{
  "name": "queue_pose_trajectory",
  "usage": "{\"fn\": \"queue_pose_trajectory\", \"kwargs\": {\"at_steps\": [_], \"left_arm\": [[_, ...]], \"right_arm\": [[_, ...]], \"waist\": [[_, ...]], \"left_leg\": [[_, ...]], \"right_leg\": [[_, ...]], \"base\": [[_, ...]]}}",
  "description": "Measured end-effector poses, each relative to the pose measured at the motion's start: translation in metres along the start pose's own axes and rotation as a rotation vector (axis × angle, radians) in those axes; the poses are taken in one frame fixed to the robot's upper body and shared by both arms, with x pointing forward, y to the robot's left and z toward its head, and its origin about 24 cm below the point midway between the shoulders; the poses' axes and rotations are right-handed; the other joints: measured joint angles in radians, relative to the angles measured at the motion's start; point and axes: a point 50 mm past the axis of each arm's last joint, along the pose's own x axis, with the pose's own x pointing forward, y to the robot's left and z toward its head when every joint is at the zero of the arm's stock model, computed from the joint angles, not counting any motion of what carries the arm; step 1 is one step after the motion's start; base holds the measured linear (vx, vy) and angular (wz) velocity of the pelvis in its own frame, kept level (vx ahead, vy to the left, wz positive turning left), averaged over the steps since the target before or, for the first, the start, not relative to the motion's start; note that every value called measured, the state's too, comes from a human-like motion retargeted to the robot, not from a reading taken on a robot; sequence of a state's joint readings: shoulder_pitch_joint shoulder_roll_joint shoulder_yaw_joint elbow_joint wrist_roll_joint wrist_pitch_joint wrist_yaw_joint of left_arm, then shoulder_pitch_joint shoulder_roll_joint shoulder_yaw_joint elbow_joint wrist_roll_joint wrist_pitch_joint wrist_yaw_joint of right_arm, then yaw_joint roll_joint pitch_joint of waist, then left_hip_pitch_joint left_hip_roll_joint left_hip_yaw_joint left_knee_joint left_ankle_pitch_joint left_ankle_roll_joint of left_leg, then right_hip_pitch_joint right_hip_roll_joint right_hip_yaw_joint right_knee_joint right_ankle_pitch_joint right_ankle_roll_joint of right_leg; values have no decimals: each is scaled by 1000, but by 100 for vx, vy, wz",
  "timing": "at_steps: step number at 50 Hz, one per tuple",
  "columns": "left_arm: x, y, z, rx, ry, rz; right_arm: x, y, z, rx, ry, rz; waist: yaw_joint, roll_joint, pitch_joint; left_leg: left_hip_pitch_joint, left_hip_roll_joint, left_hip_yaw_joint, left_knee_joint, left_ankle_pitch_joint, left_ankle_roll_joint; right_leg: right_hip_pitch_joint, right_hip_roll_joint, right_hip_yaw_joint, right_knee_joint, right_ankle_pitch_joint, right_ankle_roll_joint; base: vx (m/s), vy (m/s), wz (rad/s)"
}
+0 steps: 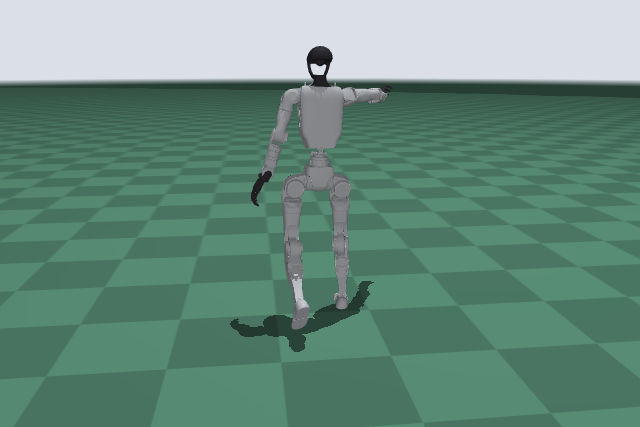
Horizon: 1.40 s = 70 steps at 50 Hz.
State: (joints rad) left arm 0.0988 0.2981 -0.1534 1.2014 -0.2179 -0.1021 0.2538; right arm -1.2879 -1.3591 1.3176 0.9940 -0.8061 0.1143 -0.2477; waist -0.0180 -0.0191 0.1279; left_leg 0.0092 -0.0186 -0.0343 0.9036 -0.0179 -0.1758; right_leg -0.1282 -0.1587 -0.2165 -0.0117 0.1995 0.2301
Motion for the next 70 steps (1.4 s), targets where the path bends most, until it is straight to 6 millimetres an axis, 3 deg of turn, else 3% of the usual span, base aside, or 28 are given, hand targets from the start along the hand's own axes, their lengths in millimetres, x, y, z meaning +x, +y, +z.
{"fn": "queue_pose_trajectory", "kwargs": {"at_steps": [5, 10, 12, 15, 20, 23, 26, 29, 32, 38, 43, 50, 57, 70], "left_arm": [[-2, -23, 33, 43, -151, -147], [-4, -28, 65, 64, -265, -207], [-7, -32, 59, 81, -277, -216], [-8, -32, 55, 87, -268, -207], [-7, -26, 43, 66, -234, -171], [-6, -27, 32, 65, -167, -161], [-6, -31, 25, 58, -117, -153], [-7, -37, 24, 40, -92, -149], [-8, -44, 26, 24, -87, -159], [-10, -56, 32, 50, -92, -226], [-10, -62, 34, 103, -79, -305], [-13, -70, 33, 165, -70, -405], [-14, -78, 35, 193, -86, -435], [-12, -79, 66, 322, -226, -362]], "right_arm": [[-4, -4, 20, 77, -69, -6], [-7, -10, 47, 188, -107, -55], [-11, -12, 59, 275, -132, -114], [-18, -8, 84, 482, -146, -119], [-54, 20, 159, 1059, -232, 41], [-94, 46, 206, 1372, -196, 255], [-148, 73, 251, 1605, -143, 521], [-210, 93, 291, 1713, -98, 797], [-270, 104, 321, 1714, -78, 1044], [-366, 107, 357, 1650, 2, 1433], [-411, 99, 369, 1663, 149, 1645], [-425, 87, 378, 1671, 86, 1759], [-412, 90, 376, 1643, -38, 1703], [-395, 84, 378, 1555, -221, 1540]], "waist": [[33, -17, -7], [99, -38, -8], [104, -11, 15], [120, 2, 25], [118, -9, 6], [104, -16, -18], [93, -17, -38], [88, -14, -56], [87, -8, -67], [101, -5, -84], [118, -9, -92], [119, -4, -87], [99, 7, -58], [98, -1, -42]], "left_leg": [[-165, -42, 103, 61, -206, 57], [-226, -53, 163, -241, -243, 67], [-155, -46, 161, -407, -265, 68], [-99, -36, 125, -590, -213, 40], [-13, -17, 117, -677, -144, 26], [24, -14, 123, -691, -163, 26], [53, -13, 117, -716, -175, 22], [70, -14, 107, -742, -178, 18], [84, -15, 95, -764, -177, 15], [89, -20, 80, -789, -175, 21], [88, -31, 67, -800, -176, 27], [101, -43, 51, -827, -174, 28], [107, -50, 37, -823, -177, 23], [72, -44, 28, -814, -176, 22]], "right_leg": [[24, 12, 68, 45, -64, 23], [35, 53, 160, 58, -91, 32], [98, 72, 186, 69, -130, 30], [141, 108, 229, 87, -160, 17], [190, 141, 269, 127, -215, -14], [210, 145, 271, 132, -232, -17], [229, 147, 264, 131, -244, -19], [235, 147, 255, 133, -259, -19], [240, 147, 239, 134, -270, -25], [218, 139, 197, 175, -296, -36], [215, 128, 185, 180, -311, -39], [234, 119, 177, 154, -317, -35], [260, 112, 163, 129, -317, -24], [208, 115, 142, 184, -333, -2]], "base": [[39, -16, -75], [33, -9, -106], [38, 4, -98], [33, 2, -90], [30, 4, -50], [26, 7, -10], [22, 7, 9], [18, 7, 15], [13, 6, 16], [8, 4, 12], [1, 1, 3], [0, 0, 0], [0, 0, 0], [-1, -2, 0]]}}
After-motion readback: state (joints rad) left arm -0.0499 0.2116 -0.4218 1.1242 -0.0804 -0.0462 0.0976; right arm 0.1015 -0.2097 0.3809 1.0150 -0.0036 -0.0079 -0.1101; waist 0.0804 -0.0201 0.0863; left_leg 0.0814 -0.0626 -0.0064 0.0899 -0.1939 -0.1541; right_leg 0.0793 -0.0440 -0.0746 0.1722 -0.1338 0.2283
